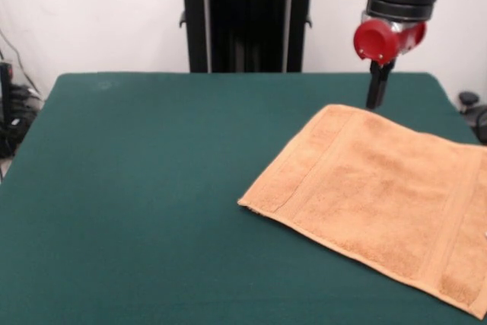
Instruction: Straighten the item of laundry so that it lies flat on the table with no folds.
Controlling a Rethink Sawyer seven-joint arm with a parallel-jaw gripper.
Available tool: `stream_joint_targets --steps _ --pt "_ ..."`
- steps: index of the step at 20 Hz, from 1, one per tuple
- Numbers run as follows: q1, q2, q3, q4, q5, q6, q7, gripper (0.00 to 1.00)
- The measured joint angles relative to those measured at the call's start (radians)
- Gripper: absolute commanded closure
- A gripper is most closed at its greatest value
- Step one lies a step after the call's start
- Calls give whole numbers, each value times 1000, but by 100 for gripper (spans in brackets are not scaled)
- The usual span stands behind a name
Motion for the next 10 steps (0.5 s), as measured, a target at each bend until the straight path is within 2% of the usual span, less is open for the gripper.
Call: stream_joint_targets --steps 5,10 --pt "-14 0 13 0 -7 5 0 100" --pt "-64 -3 38 0 -14 5 -25 100"
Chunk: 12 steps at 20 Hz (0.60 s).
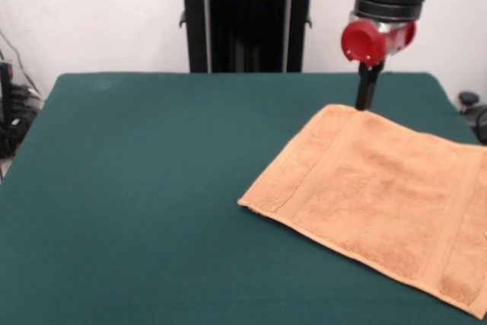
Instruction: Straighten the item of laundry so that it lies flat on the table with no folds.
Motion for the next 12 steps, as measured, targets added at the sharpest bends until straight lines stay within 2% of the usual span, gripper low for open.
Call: stream_joint_targets --steps 12 --pt "-22 26 2 -4 -107 0 -39 100"
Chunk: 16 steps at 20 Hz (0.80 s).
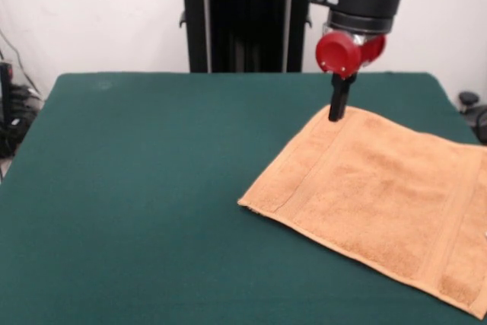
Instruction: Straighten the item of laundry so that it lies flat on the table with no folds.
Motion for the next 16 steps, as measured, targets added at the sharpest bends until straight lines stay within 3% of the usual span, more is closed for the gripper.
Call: stream_joint_targets --steps 16 --pt "9 95 0 -23 -68 0 0 100"
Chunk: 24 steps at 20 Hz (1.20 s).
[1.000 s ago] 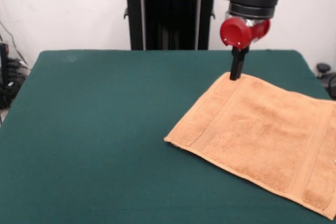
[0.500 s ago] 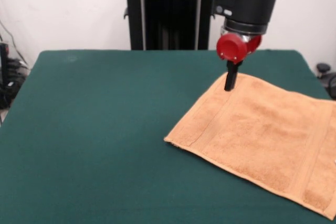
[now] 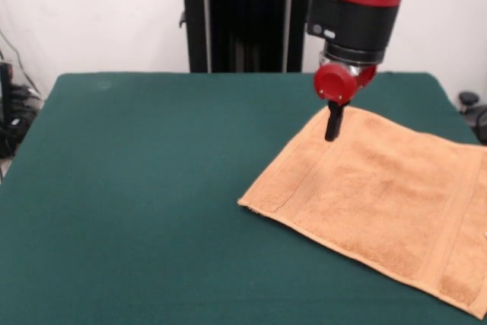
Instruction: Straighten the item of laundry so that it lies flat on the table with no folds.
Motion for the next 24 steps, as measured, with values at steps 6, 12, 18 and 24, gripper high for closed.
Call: stream_joint_targets --steps 6,12,18,24 --pt "11 51 -3 -38 -35 0 0 100" --pt "28 113 -22 -84 -79 0 0 100" --pt "32 168 -64 -132 -111 18 0 100" --pt "32 183 -92 -151 -114 57 0 100"
